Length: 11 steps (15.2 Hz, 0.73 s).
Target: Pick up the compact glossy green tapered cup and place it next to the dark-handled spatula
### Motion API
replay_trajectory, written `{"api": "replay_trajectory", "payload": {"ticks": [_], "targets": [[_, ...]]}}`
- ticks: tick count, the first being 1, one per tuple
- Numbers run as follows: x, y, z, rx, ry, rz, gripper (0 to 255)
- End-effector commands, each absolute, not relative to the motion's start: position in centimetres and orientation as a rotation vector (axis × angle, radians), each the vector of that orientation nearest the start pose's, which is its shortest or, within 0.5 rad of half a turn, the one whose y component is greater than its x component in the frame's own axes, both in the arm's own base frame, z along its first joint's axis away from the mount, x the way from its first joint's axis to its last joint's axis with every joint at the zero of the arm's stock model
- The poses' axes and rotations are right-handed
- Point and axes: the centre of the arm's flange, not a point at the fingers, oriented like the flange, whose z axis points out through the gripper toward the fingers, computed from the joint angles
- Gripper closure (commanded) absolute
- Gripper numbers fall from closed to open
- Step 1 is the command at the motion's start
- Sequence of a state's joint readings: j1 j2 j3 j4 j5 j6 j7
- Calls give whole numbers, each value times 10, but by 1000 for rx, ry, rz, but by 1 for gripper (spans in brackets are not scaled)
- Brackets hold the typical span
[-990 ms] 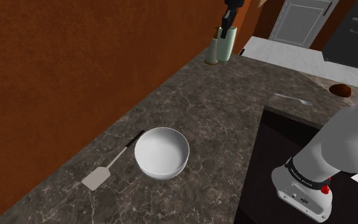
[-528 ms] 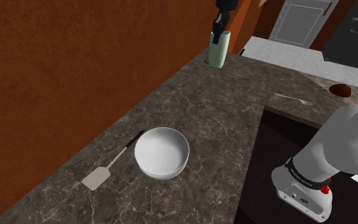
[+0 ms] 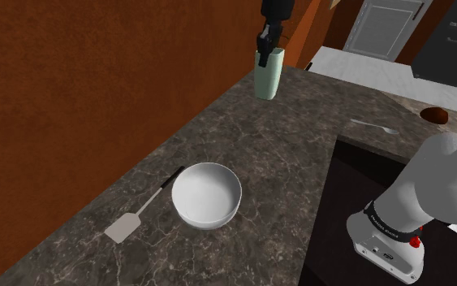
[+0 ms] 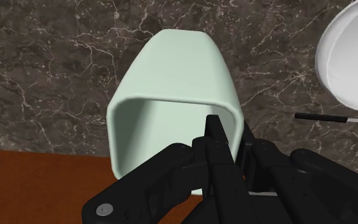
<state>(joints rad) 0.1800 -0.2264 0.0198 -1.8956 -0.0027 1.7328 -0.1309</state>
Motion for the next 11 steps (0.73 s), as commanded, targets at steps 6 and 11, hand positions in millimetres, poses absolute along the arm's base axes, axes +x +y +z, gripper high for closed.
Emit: {"api": "replay_trajectory", "payload": {"ticks": [6, 11], "targets": [[457, 187, 603, -3103, -516, -101, 255], [437, 250, 603, -3103, -516, -101, 255]]}}
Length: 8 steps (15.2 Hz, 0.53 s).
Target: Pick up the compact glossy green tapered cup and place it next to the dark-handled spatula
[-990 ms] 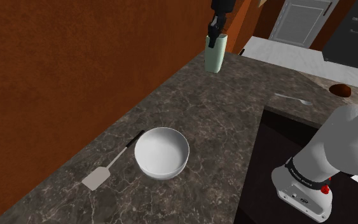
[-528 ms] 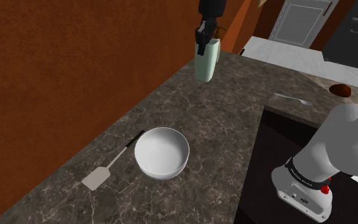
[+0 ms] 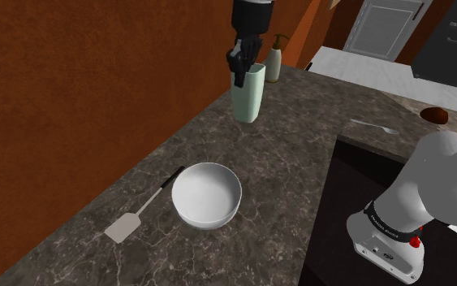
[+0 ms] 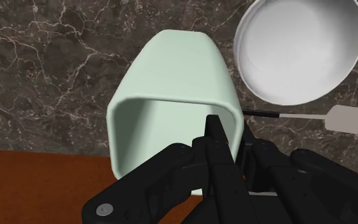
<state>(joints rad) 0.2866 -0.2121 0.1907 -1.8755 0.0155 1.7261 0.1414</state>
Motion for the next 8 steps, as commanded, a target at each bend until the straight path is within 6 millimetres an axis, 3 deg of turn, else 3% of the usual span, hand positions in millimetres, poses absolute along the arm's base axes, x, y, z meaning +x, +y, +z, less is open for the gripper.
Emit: {"api": "replay_trajectory", "payload": {"ticks": [1, 8], "targets": [[433, 263, 603, -3103, -516, -101, 255], [406, 351, 603, -3103, -516, -101, 255]]}}
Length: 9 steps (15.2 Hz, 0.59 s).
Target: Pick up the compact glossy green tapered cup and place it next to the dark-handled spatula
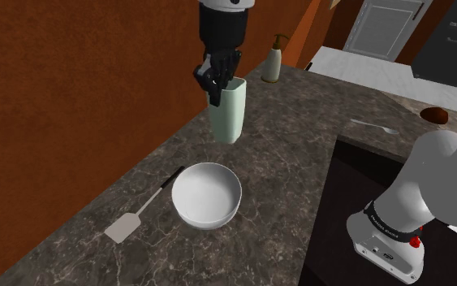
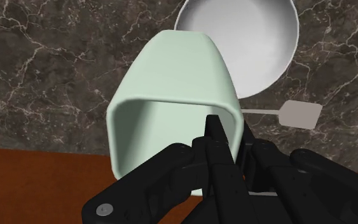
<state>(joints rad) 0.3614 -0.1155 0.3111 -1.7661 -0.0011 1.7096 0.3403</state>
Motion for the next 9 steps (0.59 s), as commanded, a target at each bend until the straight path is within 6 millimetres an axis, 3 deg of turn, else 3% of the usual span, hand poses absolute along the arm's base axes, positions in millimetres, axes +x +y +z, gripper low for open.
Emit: {"api": "replay_trajectory", "payload": {"ticks": [1, 9], "targets": [[402, 364, 603, -3103, -516, -101, 255], [370, 465, 603, -3103, -516, -101, 255]]}}
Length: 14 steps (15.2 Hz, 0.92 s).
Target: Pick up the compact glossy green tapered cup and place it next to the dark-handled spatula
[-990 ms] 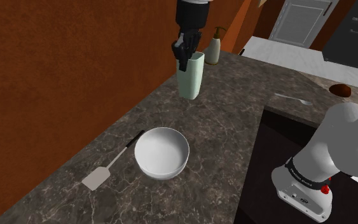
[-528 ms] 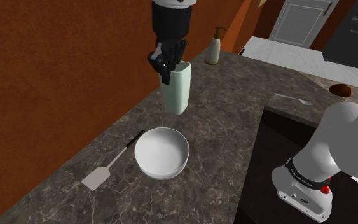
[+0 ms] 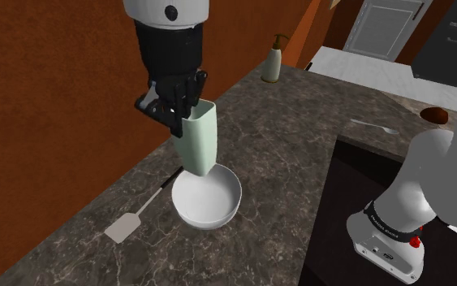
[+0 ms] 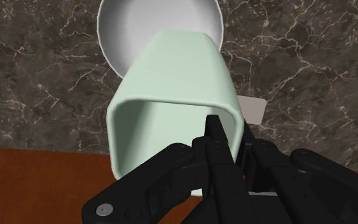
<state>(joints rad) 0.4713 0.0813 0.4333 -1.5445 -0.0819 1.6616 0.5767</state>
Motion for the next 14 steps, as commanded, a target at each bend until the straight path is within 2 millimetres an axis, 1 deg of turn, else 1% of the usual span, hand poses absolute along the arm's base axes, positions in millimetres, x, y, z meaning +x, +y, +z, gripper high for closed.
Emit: {"api": "replay_trajectory", "payload": {"ticks": [1, 12, 13, 14], "targets": [[367, 477, 603, -3103, -516, -101, 255], [323, 616, 604, -3103, -516, -101, 255], [322, 621, 604, -3103, -516, -101, 255], [322, 621, 599, -3103, -516, -101, 255]]}}
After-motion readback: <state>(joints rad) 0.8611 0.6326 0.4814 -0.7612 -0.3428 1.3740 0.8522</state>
